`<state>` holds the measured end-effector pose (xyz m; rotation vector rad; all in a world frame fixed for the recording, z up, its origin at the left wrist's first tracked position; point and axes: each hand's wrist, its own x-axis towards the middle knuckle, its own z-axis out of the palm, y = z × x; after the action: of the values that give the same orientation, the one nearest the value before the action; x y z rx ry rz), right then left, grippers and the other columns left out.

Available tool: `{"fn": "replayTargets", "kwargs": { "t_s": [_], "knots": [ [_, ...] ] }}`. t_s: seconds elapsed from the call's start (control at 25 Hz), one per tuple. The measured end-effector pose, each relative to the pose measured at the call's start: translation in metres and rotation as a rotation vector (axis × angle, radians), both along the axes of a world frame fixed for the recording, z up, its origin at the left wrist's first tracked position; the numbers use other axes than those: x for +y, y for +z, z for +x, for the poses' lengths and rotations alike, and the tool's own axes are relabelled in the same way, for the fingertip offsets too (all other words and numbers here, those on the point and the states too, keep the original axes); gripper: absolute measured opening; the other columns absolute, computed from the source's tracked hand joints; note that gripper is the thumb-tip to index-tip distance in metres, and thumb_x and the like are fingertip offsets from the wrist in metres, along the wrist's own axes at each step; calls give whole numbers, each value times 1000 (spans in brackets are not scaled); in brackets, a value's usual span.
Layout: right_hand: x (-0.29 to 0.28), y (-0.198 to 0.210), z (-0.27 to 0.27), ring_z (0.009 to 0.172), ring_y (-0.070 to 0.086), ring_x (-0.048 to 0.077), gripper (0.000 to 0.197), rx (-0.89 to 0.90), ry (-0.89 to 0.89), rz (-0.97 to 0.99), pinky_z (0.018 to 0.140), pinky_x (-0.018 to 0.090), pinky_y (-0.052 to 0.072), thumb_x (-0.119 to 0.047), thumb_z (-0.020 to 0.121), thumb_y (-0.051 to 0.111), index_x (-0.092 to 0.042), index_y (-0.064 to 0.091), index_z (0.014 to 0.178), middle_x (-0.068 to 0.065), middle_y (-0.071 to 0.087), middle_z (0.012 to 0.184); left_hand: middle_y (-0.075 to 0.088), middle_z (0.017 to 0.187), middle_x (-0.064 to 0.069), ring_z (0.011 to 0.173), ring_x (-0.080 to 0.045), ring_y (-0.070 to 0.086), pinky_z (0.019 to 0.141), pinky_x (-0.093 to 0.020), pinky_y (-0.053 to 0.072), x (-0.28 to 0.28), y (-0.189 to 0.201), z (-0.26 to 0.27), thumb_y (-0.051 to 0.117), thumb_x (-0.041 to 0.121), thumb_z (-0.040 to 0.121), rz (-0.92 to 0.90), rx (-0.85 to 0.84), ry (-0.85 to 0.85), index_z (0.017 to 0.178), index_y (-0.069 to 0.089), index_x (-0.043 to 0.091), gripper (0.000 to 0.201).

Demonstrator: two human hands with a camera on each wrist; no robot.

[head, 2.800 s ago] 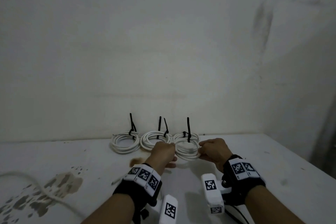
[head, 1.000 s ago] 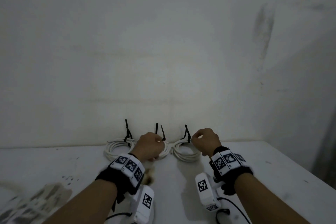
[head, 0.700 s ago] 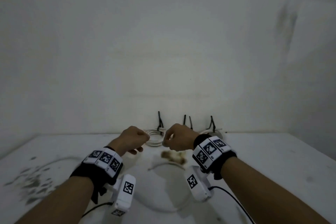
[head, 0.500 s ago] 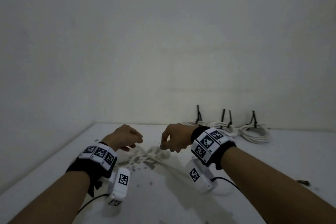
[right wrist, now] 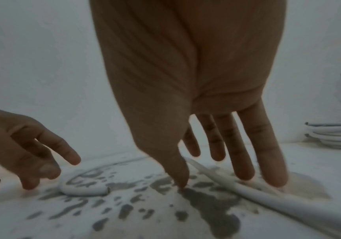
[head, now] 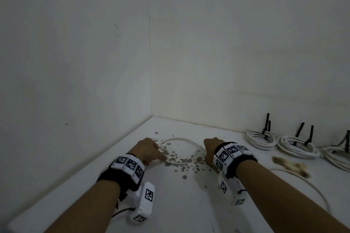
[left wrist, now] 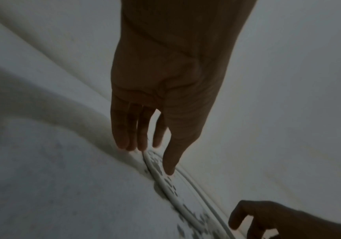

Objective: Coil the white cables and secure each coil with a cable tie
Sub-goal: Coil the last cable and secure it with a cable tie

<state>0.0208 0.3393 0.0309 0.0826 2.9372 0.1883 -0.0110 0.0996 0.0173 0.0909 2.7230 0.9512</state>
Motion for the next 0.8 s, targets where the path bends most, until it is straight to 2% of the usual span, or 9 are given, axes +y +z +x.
{"fn": "replayTargets", "kwargs": {
  "t_s": [0.12, 0.24, 0.32, 0.4, 0.44, 0.52, 0.64, 0.72, 0.8],
  "knots": [
    [-1, 0, 3, 72, 50, 20, 23, 39, -61, -26, 73, 30, 47, -15, 93, 61, -10, 43, 79, 2, 38, 72, 61, 115, -10, 105, -25, 62, 75, -27, 53, 21, -5, 0, 76, 52, 76, -219, 89, 5, 114, 56, 9, 60],
    [4, -1, 7, 65, 48, 19, 17, 152, -100, -193, 65, 28, 42, -16, 94, 56, -12, 44, 83, 2, 42, 77, 63, 99, -8, 96, -23, 65, 65, -23, 46, 36, -5, -3, 65, 26, 87, -194, 92, 27, 95, 56, 7, 22],
    [12, 5, 13, 80, 58, 28, 11, 353, -125, -415, 65, 31, 45, -21, 98, 49, -14, 53, 106, 6, 55, 93, 57, 80, -8, 74, -20, 62, 59, -23, 44, 40, -8, -13, 56, 14, 90, 106, -7, 115, 94, 52, 4, 12],
    [23, 14, 20, 102, 64, 33, 28, 572, -132, -670, 79, 37, 52, -30, 102, 47, -25, 59, 126, 8, 64, 119, 55, 74, -9, 65, -19, 58, 54, -26, 51, 40, -4, -18, 57, 12, 89, 591, -173, 241, 108, 53, 2, 22],
    [29, 21, 25, 108, 63, 32, 31, 634, -131, -746, 88, 36, 51, -32, 102, 48, -26, 61, 130, 7, 64, 125, 54, 72, -8, 65, -18, 58, 54, -28, 53, 42, 2, -17, 60, 11, 89, 819, -237, 272, 106, 56, 3, 20],
    [44, 38, 35, 94, 65, 27, 28, 698, -169, -825, 82, 31, 50, -33, 101, 50, -25, 65, 124, 7, 69, 109, 54, 75, -7, 69, -19, 58, 63, -35, 55, 49, 19, -11, 63, 14, 91, 1156, -300, 268, 93, 61, 7, 7],
    [69, 66, 56, 66, 57, 18, 21, 797, -266, -900, 58, 26, 41, -26, 99, 50, -15, 67, 106, 1, 62, 76, 63, 86, -8, 78, -23, 64, 76, -39, 56, 69, 53, 6, 60, 19, 96, 1502, -317, 161, 99, 65, 12, 9],
    [87, 84, 77, 63, 57, 17, 21, 890, -274, -911, 55, 23, 40, -24, 99, 52, -15, 70, 96, -1, 63, 70, 62, 76, -3, 66, -16, 62, 73, -36, 57, 90, 73, 19, 57, 21, 97, 1667, -330, 61, 98, 64, 15, 9],
    [100, 93, 100, 60, 57, 19, 18, 992, -252, -890, 52, 21, 37, -30, 100, 54, -23, 69, 94, 4, 63, 63, 47, 62, 5, 50, -9, 44, 60, -29, 52, 111, 87, 31, 52, 27, 100, 1772, -340, -38, 101, 61, 20, 12]
  ]
}}
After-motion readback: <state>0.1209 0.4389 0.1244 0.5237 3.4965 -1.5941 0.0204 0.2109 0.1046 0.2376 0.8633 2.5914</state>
